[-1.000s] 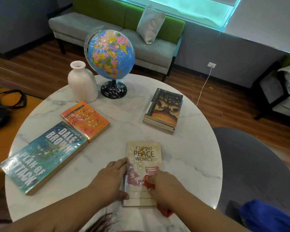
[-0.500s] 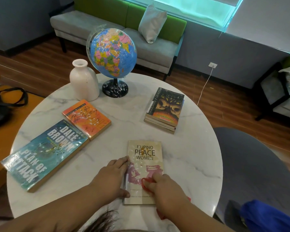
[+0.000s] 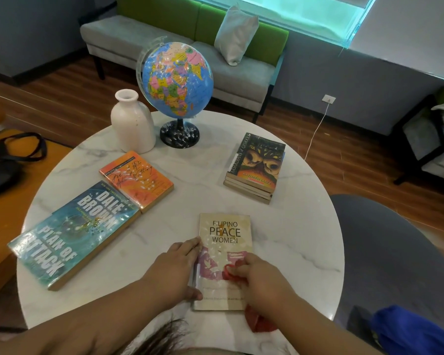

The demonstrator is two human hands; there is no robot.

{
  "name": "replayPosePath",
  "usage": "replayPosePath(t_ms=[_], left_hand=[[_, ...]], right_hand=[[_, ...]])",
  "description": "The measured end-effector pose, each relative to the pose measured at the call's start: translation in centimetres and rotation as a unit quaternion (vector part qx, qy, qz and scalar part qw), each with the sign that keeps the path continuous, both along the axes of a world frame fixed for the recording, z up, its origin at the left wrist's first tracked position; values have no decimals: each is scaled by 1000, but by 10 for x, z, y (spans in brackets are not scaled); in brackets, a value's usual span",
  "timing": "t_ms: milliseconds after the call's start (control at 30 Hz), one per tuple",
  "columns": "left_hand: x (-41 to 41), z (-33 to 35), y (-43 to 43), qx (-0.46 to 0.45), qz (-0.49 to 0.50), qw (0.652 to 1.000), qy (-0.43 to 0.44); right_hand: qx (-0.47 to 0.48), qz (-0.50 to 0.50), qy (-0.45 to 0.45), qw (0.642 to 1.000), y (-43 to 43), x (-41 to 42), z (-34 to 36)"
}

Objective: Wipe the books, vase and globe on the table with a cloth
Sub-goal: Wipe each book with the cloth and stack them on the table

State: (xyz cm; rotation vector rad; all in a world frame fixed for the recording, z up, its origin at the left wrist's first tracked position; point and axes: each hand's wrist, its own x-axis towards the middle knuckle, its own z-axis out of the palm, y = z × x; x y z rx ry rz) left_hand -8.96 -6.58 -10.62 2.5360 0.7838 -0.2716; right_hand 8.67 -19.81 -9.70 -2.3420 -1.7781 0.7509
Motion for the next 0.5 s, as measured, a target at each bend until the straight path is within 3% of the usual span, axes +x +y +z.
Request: replayPosePath(t_ms=[400,500], left_hand=[[-1,0,1,5,-8,1000,4],[-2,1,2,0,-18,1000,13]], right_hand=[[-45,53,-24,997,14,-12,-1],[-73,65,10,995,11,-9,-1]])
